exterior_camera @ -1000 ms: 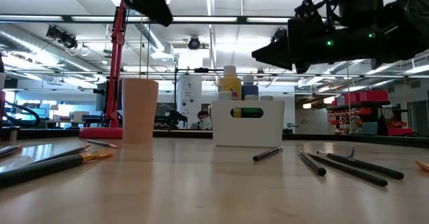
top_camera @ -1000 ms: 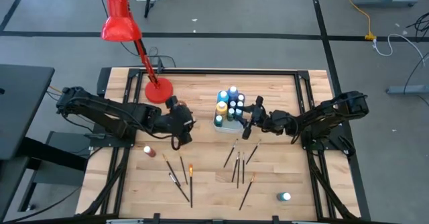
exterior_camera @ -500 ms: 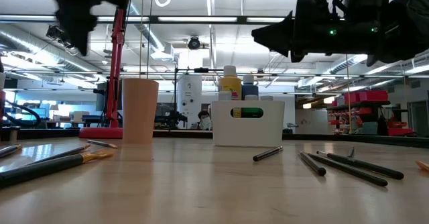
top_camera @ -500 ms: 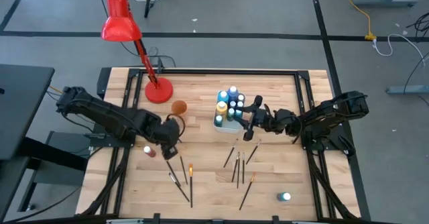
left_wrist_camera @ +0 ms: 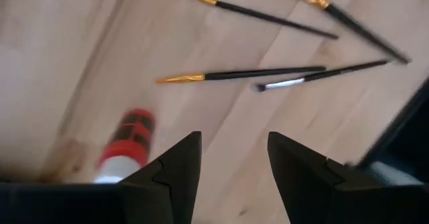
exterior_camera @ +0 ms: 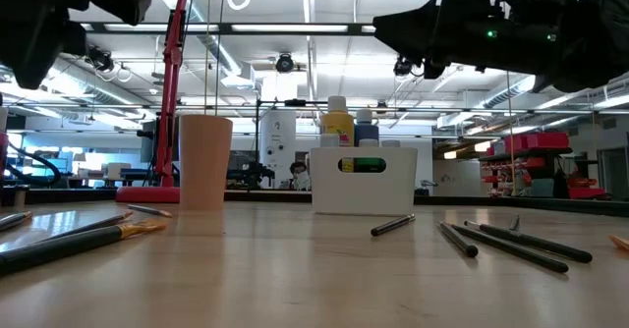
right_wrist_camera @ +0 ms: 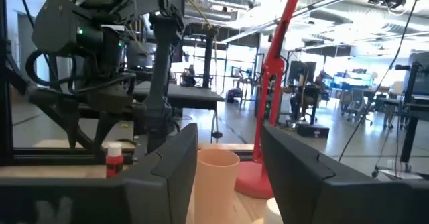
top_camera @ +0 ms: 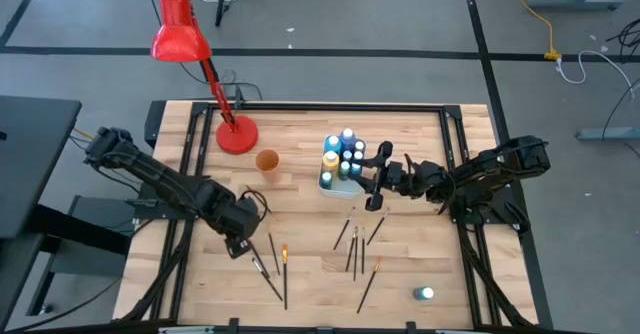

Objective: Pick & Place Paint Supplies
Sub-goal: Put the small red paint bottle into the white bin

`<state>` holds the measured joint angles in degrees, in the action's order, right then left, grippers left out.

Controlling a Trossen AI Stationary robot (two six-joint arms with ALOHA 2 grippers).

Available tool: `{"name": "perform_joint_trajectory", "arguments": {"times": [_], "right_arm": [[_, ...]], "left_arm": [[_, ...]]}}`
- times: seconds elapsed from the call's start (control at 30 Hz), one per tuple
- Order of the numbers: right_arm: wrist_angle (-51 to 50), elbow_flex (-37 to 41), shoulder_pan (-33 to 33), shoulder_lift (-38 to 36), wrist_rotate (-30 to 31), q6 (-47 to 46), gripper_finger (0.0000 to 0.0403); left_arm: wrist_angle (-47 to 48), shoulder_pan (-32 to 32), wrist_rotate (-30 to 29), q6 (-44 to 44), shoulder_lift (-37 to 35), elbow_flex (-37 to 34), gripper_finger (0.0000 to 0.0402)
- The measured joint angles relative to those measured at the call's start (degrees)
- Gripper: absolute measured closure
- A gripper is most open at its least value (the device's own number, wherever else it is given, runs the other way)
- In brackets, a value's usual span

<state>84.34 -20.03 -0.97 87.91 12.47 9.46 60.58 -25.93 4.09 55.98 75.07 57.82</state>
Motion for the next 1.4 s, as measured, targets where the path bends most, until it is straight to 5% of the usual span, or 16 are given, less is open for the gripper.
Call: {"name": "perform_joint_trajectory", "arguments": {"times": [0.13,0.47,0.83,1.4], "right_arm": [[0.0,0.0,0.0,0.0,0.0,0.3,0.0234],[0.0,0.0,0.0,0.0,0.0,0.8,0.0234],[0.0,0.0,0.0,0.0,0.0,-1.0,0.0234],[0.0,0.0,0.0,0.0,0.0,-1.1,0.0234]], "left_arm": [[5.7,0.0,-2.0,0.6,0.0,0.0,0.0221],[16.1,0.4,-5.9,19.0,0.0,0.0,0.0221],[14.3,0.2,-5.9,23.0,0.0,-0.4,0.0221],[4.3,0.0,-2.8,23.1,-0.1,-10.4,0.0221]]}}
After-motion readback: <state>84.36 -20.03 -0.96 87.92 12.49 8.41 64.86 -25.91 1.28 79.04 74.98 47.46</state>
